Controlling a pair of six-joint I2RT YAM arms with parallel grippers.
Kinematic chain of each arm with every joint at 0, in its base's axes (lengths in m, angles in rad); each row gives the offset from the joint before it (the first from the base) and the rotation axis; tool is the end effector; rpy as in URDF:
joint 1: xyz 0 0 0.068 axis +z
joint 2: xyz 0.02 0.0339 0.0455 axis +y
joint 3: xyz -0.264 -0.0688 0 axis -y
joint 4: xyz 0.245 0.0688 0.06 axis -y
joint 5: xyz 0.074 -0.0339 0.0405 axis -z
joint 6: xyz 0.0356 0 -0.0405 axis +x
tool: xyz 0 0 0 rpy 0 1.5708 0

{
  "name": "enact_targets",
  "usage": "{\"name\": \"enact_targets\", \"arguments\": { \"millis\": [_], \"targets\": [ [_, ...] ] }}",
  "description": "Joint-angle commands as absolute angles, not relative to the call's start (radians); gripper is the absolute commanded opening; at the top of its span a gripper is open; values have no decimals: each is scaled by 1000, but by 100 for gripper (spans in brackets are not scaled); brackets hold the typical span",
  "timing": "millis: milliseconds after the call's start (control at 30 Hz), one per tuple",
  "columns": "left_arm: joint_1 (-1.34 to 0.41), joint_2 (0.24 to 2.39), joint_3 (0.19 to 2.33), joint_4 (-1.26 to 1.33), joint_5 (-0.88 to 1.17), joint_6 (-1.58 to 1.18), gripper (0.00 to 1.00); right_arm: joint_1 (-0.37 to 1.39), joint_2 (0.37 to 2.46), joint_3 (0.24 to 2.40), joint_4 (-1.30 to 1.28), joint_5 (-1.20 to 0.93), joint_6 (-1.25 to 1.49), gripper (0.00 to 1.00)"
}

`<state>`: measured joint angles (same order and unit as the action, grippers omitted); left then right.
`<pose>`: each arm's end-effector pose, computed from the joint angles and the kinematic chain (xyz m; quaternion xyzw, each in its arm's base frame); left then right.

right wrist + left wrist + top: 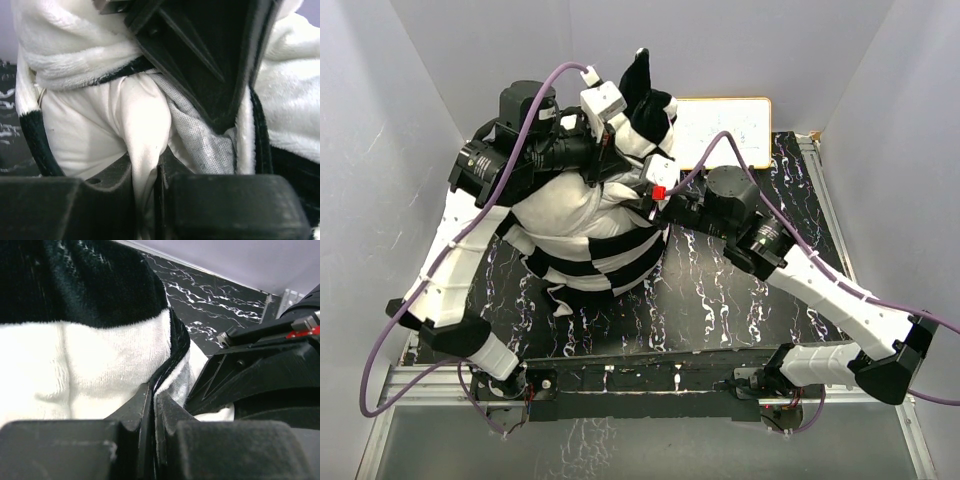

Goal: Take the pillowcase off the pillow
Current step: Remove the pillow from the pillowcase.

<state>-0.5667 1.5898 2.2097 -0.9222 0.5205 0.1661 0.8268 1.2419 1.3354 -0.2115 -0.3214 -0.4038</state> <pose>0.2349 -0.1705 0.5374 0.4212 0.6721 -0.3171 0.5199 0.1814 0.2137 0.4333 -0.5127 0.5413 0.2546 0.6159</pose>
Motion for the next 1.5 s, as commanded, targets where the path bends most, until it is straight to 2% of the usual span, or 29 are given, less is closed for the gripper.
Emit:
{"name": "enact_targets", "arguments": {
  "millis": [0,133,467,733,900,1100,1267,1467],
  "targets": [
    [-559,1421,2083,-638,400,250,0,814,1284,1192,-274,-267,-222,8],
    [-559,1323,1979,-436,388,311,0,814,1297,1151,-232,-299,-144,8],
    [-559,1252,1866,-160,302,482,0,864,1284,1001,-119,-288,-22,8],
    [-559,1198,1720,158,149,601,0,965,1232,856,-72,-223,3,8],
    [-560,1204,1663,430,-30,669,0,1053,1199,779,-37,-150,35,8],
    [-559,1233,1686,462,-107,750,0,1123,1164,721,15,-79,55,8],
    [-561,1255,1685,188,-194,744,0,1180,1157,742,-4,-22,31,8],
    [-585,1270,1569,-66,-322,748,0,1250,1088,725,-15,20,28,8]
  ]
}}
